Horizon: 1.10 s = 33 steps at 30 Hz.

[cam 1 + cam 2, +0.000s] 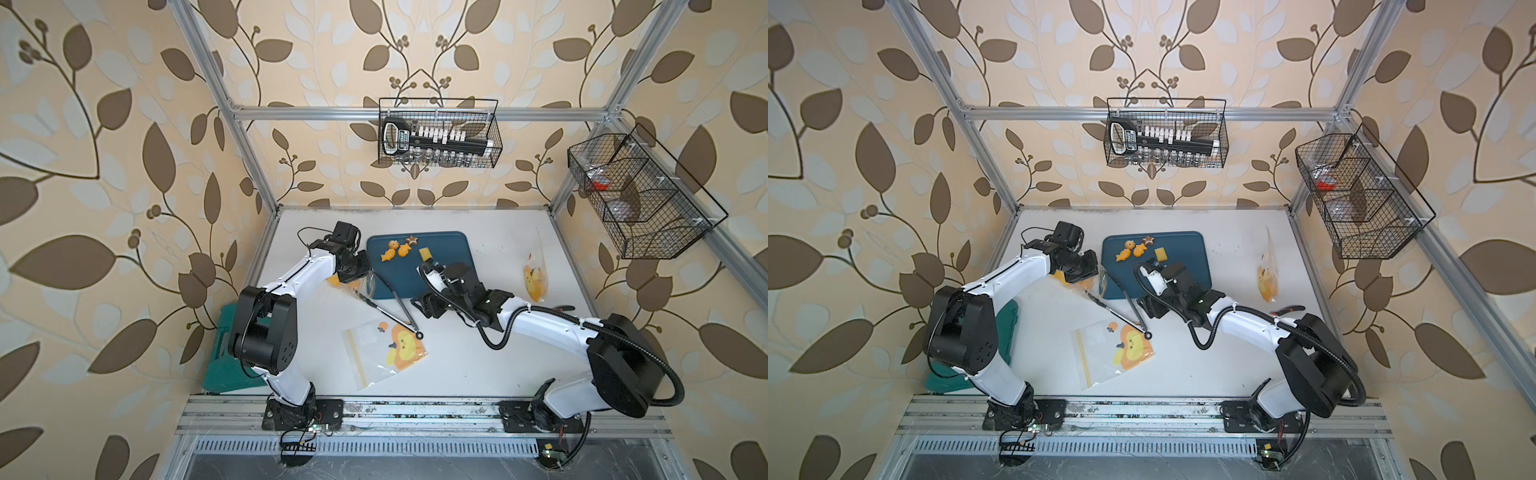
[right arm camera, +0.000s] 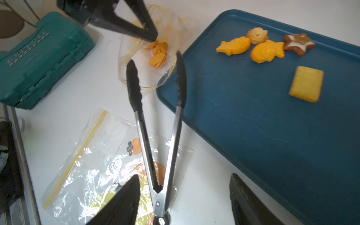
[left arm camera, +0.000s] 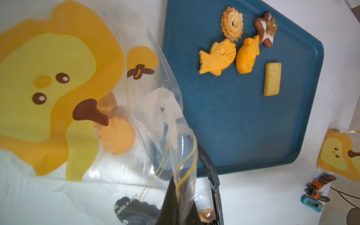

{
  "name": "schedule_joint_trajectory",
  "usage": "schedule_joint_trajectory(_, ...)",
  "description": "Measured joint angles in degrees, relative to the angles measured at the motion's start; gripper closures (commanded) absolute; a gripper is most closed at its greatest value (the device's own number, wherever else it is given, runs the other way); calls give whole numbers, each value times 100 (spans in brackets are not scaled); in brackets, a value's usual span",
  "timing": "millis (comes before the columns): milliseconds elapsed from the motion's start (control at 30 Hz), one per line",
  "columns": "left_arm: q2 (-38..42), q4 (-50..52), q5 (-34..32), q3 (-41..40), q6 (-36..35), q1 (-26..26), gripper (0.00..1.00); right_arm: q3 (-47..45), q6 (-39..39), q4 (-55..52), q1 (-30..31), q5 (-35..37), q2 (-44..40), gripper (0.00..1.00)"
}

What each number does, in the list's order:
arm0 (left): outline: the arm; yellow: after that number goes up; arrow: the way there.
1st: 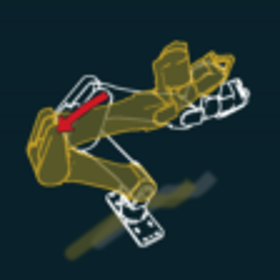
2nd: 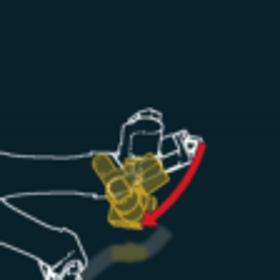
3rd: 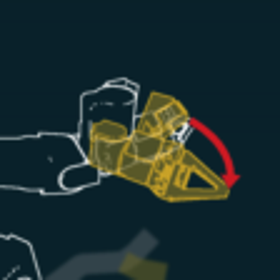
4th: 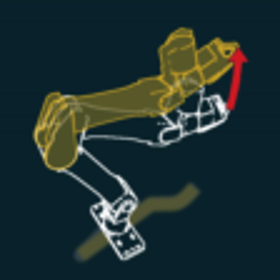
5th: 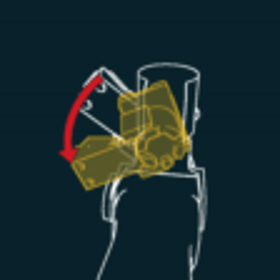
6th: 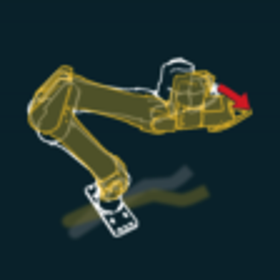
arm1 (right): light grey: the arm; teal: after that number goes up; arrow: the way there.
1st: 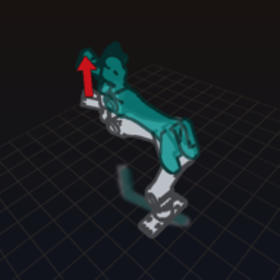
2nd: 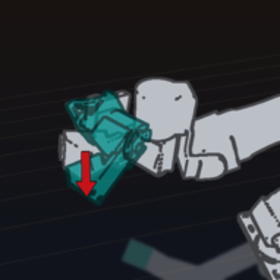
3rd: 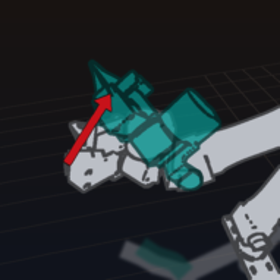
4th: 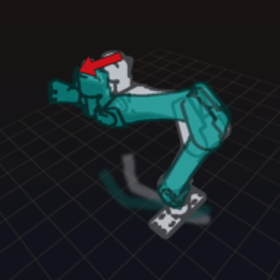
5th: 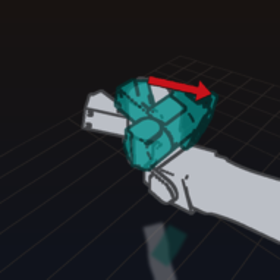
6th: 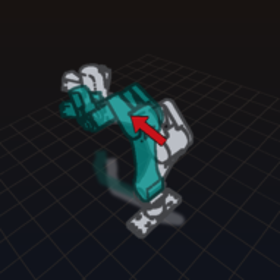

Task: Put the cookies into a resealable bag to prevent moisture
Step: Pick up the clamp from the center of the board.

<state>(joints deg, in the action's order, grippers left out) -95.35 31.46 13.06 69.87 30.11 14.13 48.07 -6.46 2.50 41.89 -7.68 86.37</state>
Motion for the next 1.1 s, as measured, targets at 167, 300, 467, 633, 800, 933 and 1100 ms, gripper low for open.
schedule_joint_trajectory(167,0,7,-2,0,0,0,100,-9,138,431,437,44,684,22)
schedule_joint_trajectory(300,0,4,0,0,0,0,100,-7,146,673,638,175,1143,23)
schedule_joint_trajectory(467,0,4,-2,0,0,0,100,-7,138,809,664,284,1504,24)
schedule_joint_trajectory(633,0,4,-2,0,0,0,100,57,111,881,688,369,1738,28)
schedule_joint_trajectory(800,0,4,0,0,0,0,100,192,66,1165,723,498,1952,37)
schedule_joint_trajectory(933,0,2,0,0,0,0,100,221,63,1316,776,603,2059,52)
schedule_joint_trajectory(1100,0,4,-2,0,-2,0,100,151,48,1353,894,772,1926,60)
